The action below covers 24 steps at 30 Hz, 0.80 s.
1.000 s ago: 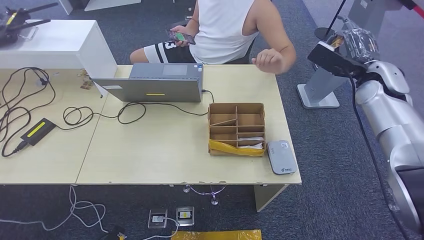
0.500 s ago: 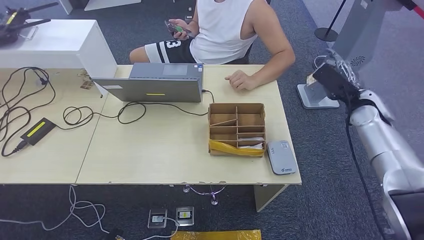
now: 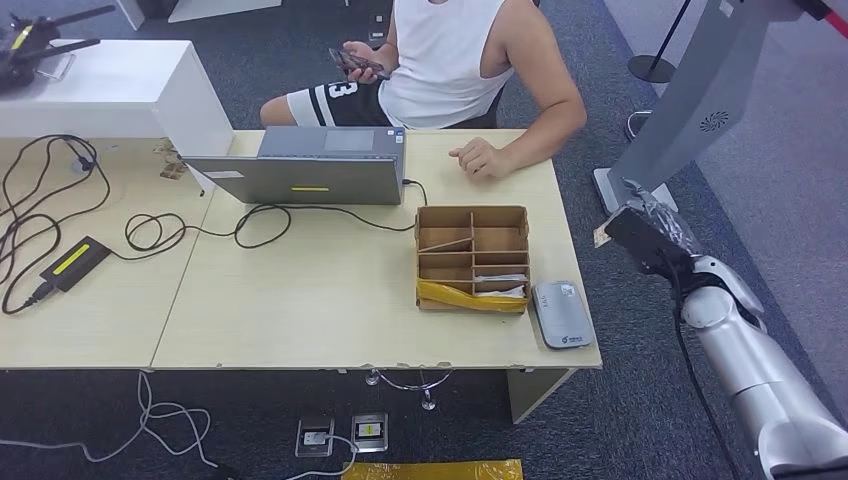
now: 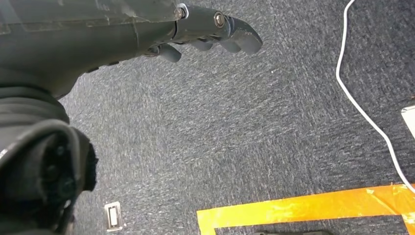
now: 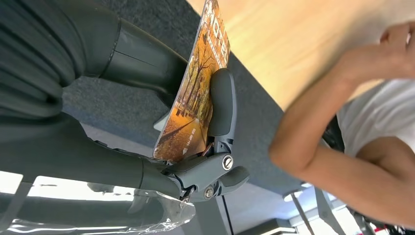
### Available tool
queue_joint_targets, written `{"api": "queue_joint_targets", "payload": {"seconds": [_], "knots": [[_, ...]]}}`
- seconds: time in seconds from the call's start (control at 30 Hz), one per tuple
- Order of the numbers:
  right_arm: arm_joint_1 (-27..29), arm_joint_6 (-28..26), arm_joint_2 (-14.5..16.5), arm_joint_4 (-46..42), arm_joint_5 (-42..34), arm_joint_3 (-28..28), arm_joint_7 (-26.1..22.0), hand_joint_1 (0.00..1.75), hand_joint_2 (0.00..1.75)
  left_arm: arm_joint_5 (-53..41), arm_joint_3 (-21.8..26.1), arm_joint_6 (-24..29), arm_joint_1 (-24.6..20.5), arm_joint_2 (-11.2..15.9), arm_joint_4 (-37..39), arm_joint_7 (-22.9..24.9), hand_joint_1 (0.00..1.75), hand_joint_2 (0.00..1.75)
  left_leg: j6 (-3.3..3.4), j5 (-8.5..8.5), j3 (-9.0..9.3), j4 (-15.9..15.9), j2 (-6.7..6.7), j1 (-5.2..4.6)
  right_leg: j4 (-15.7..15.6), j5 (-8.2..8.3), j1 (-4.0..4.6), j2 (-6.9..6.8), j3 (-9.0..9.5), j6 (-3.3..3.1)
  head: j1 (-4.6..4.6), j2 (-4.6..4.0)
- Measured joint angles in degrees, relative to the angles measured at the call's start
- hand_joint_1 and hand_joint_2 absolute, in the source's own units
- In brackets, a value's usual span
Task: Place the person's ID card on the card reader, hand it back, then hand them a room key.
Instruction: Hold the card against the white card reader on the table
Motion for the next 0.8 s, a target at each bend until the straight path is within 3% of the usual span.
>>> {"api": "queue_joint_targets", "payload": {"seconds": [0.23,0.63,0.8], "knots": [[4.0,0.6,0.0,-3.1,1.7,-0.9,0.8,1.75,1.75,-0.2,0.0,-0.4,0.0,0.0,0.0,0.0,0.00,0.00,0.00,0.00,-0.01,0.0,0.00,-0.01,0.0,0.00,-0.01,0.01,0.00,0.00,0.01,0.01],[6.1,1.8,0.3,-4.9,4.1,-1.7,1.2,1.75,1.75,-0.6,0.0,-0.4,-0.1,0.0,0.0,0.0,0.00,0.00,0.00,0.00,-0.01,0.0,0.00,-0.01,0.0,0.00,-0.01,0.00,0.00,0.00,-0.01,0.01],[10.8,3.9,1.4,-7.9,7.5,-1.8,2.7,1.75,1.75,-0.7,0.0,-0.4,-0.1,-0.1,0.0,0.0,0.00,0.00,0.00,0.00,-0.02,0.0,0.00,-0.01,0.0,-0.01,-0.01,0.00,0.00,-0.01,0.00,0.00]]}}
